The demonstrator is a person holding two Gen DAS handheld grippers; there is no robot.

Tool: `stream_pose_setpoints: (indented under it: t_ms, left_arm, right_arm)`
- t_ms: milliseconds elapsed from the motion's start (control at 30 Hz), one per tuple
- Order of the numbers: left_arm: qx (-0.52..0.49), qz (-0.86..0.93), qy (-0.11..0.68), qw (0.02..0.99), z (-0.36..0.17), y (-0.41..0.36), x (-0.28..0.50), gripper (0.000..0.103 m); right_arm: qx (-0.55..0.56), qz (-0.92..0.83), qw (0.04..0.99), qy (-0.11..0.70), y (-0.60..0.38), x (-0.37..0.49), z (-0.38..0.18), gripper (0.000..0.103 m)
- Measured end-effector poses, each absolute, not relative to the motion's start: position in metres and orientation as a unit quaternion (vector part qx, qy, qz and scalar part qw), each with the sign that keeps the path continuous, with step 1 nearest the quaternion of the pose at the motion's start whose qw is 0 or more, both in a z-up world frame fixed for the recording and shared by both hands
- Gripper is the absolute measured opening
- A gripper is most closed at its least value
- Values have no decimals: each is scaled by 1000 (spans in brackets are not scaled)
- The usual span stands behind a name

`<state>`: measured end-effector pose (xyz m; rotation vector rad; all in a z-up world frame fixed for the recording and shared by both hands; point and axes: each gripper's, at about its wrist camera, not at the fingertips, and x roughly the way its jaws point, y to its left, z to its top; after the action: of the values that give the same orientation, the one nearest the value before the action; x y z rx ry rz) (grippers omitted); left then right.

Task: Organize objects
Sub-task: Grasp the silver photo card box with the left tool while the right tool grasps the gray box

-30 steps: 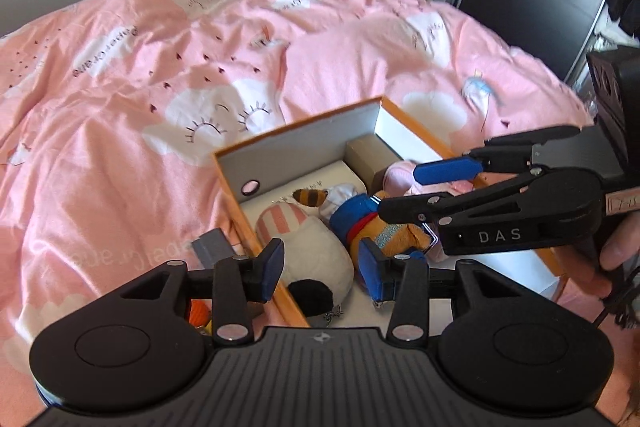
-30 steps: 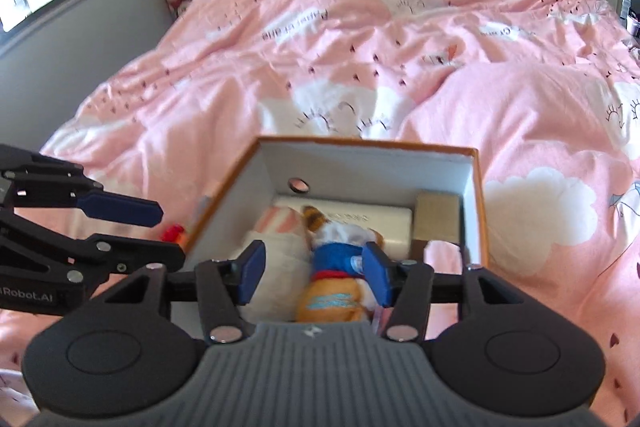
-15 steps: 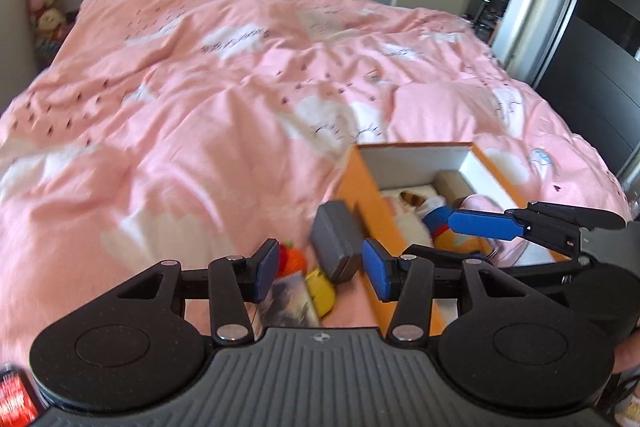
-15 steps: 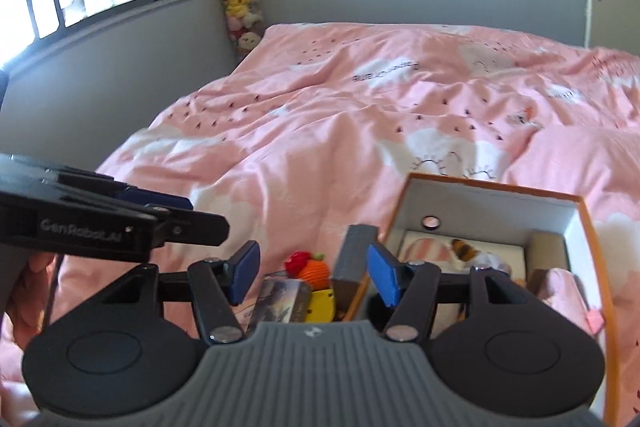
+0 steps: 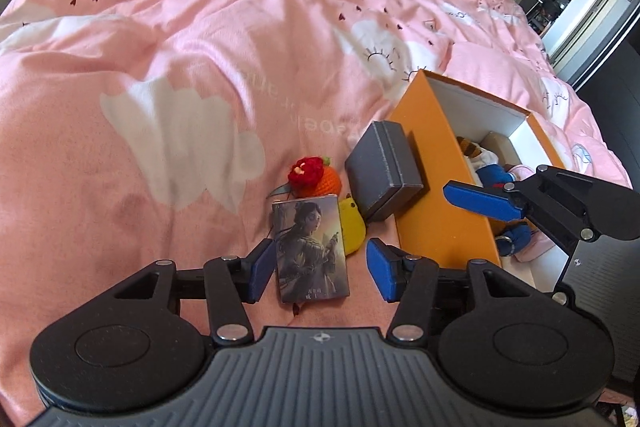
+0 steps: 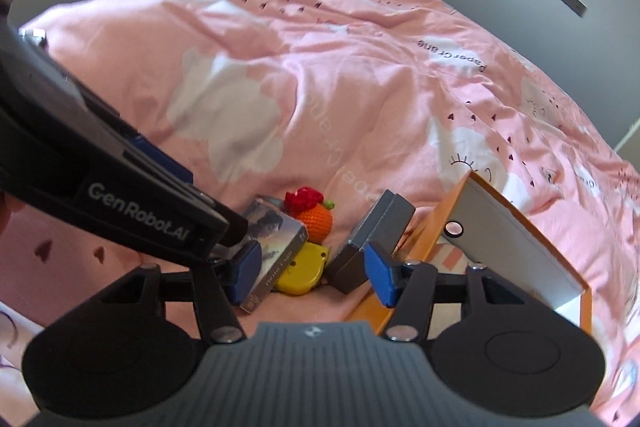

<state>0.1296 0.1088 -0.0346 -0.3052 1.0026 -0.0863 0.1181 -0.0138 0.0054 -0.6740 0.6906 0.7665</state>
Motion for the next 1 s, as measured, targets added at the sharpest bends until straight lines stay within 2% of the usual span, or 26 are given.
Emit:
stream_pose_setpoints:
  t_ms: [67,267,700,1000]
  left_arm:
    - [-147,-38,486,861,-41,110,134,62]
    - [-161,-44,504,847,-58,110,148,63]
    - [-165,-53,542,822,-80,104,174,65]
    - [-120,-35,562,818,-96,90,185,72]
  right_arm:
    - [-340,359,806,326,-9,123,1,41]
    - [-397,366,775,329,0,139,-5,34]
    - [-473,417,700,336,2,168,-4,34]
    - [-471,438,688,336,-2,185,2,36]
